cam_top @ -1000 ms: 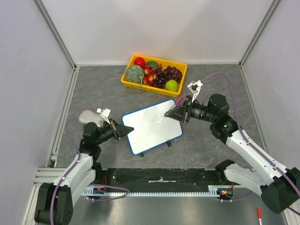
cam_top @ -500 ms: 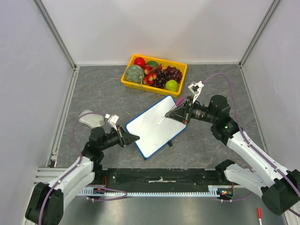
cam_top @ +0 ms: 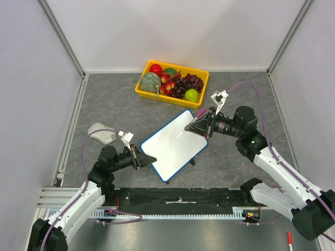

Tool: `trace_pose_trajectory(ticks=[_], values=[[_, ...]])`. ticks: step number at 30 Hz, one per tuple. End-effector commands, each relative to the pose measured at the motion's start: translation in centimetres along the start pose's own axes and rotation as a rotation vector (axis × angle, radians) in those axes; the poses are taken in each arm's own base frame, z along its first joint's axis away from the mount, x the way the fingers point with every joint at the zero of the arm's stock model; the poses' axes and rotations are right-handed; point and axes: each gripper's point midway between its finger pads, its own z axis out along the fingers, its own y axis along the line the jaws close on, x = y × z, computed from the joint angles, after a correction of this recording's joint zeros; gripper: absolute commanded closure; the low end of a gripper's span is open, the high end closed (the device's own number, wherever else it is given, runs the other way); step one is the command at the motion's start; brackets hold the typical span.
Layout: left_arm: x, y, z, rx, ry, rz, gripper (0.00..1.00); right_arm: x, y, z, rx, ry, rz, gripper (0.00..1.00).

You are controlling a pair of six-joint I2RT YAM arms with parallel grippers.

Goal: Write a sentence on the whiteboard
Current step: Adjust the whiteboard on the whiteboard stand.

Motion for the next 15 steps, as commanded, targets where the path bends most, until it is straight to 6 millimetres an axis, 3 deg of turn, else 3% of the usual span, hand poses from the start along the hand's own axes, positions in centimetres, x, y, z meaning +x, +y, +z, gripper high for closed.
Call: trace_pose_trajectory(ticks=[1, 8, 15], values=[[3.5, -0.6, -0.3, 0.068, 0.152, -0.055, 0.98, -1.3, 1.0, -0.3, -0.014, -0.035, -0.023, 1.00], [3.8, -1.5, 0.8, 0.103, 0.232, -0.038, 0.98, -1.3, 0.8, -0.3, -0.011, -0.032, -0.016, 1.00], [1.5, -2.4, 1.4, 0.066, 0.214, 0.008, 0.98, -1.2, 0.8, -0.2, -0.014, -0.028, -0.011, 1.00]])
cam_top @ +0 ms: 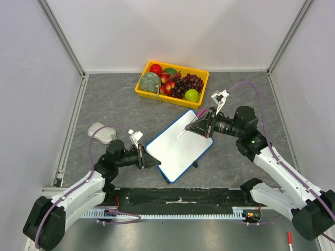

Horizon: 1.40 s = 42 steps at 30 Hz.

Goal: Write a sentence on the whiteboard
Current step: Adjust the whiteboard on the whiteboard stand.

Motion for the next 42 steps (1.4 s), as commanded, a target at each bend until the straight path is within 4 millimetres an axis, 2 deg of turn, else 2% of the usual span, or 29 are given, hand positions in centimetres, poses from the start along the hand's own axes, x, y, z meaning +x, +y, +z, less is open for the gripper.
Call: trace_pose_trajectory(ticks=[1, 5, 10, 19, 22, 30, 35, 42], values=[[-1.1, -2.4, -0.2, 0.040, 0.029, 0.075, 0.98, -1.2, 0.8, -0.2, -0.017, -0.026, -0.020, 1.00], [-2.5, -3.5, -0.8, 0.007, 0.004, 0.092, 0.98, -1.2, 0.8, -0.2, -0.019, -0.023, -0.020, 1.00], [-3.6, -3.9, -1.8, -0.080, 0.002, 0.087, 0.98, -1.1, 0.7, -0.1, -0.022, -0.016, -0.023, 1.00], [-5.5, -0.7, -4.5, -0.412, -0.098, 0.002, 0.98, -0.5, 0.4, 0.0, -0.028, -0.001, -0.016, 1.00], [-5.9, 0.1, -5.1, -0.471, -0.140, -0.015, 0.98, -0.5, 0.5, 0.1, -0.033, 0.000, -0.017, 1.00], [-4.9, 1.7, -5.0, -0.536, -0.095, -0.077, 0.98, -0.1, 0.3, 0.0, -0.033, 0.008, -0.014, 1.00], [-5.1, 0.9, -5.7, -0.535, -0.134, -0.093, 0.98, 0.0, 0.1, 0.0, -0.032, 0.013, -0.011, 1.00], [-3.9, 0.6, -6.3, -0.573, -0.119, -0.151, 0.98, 0.2, -0.2, 0.1, -0.027, 0.015, -0.007, 1.00]])
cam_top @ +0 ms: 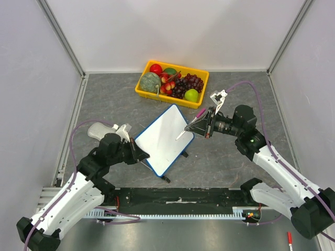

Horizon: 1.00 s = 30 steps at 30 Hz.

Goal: Write a sentence on the whiteboard
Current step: Adjust the whiteboard on the whiteboard stand.

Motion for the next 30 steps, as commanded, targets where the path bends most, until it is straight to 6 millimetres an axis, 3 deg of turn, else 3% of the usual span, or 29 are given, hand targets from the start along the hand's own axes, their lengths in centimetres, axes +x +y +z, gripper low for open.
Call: trace_pose_trajectory(ticks=[1, 3, 9, 15, 25, 30], values=[[0.4, 1.7, -0.9, -0.132, -0.003, -0.064, 0.98, -0.1, 0.2, 0.0, -0.020, -0.006, -0.018, 1.00], [0.6, 1.9, -1.1, -0.153, -0.002, -0.079, 0.97, -0.1, 0.1, 0.0, -0.019, -0.005, -0.016, 1.00], [0.6, 2.5, -2.0, -0.201, -0.027, -0.116, 0.75, -0.1, 0.1, 0.1, -0.021, -0.007, -0.013, 1.00], [0.3, 3.0, -3.2, -0.245, -0.052, -0.131, 0.41, -0.2, 0.1, 0.1, -0.021, -0.007, -0.013, 1.00], [-0.9, 2.1, -3.7, -0.235, -0.077, -0.098, 0.37, -0.3, 0.2, 0.0, -0.026, -0.012, -0.013, 1.00], [-4.1, 1.9, -5.5, -0.347, -0.136, 0.006, 0.33, -0.5, 0.3, -0.1, -0.029, -0.016, -0.018, 1.00]])
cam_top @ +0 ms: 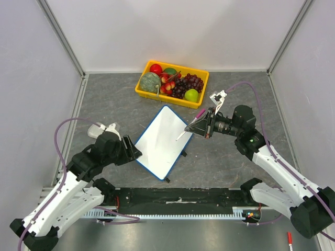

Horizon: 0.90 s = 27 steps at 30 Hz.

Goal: Write a sentence on the whiteboard
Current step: Adjust the whiteboard on the whiteboard stand.

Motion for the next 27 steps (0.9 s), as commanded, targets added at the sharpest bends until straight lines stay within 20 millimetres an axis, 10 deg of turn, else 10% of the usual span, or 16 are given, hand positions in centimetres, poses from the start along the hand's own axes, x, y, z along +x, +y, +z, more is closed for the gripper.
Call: trace_pose_trajectory(ticks=[1, 16, 27], values=[[-4.3, -1.1, -2.2, -0.062, -0.113, 0.114, 0.31, -0.7, 0.8, -0.1, -0.037, -0.020, -0.029, 1.00], [-12.6, -8.0, 1.5, 0.007, -0.045, 0.456, 0.13, -0.7, -0.8, -0.7, 0.011, -0.012, -0.016, 1.00], [-14.2, -10.7, 5.2, 0.311, 0.137, 0.457, 0.18, 5.0, -6.1, -2.0, 0.137, 0.123, 0.082, 1.00]])
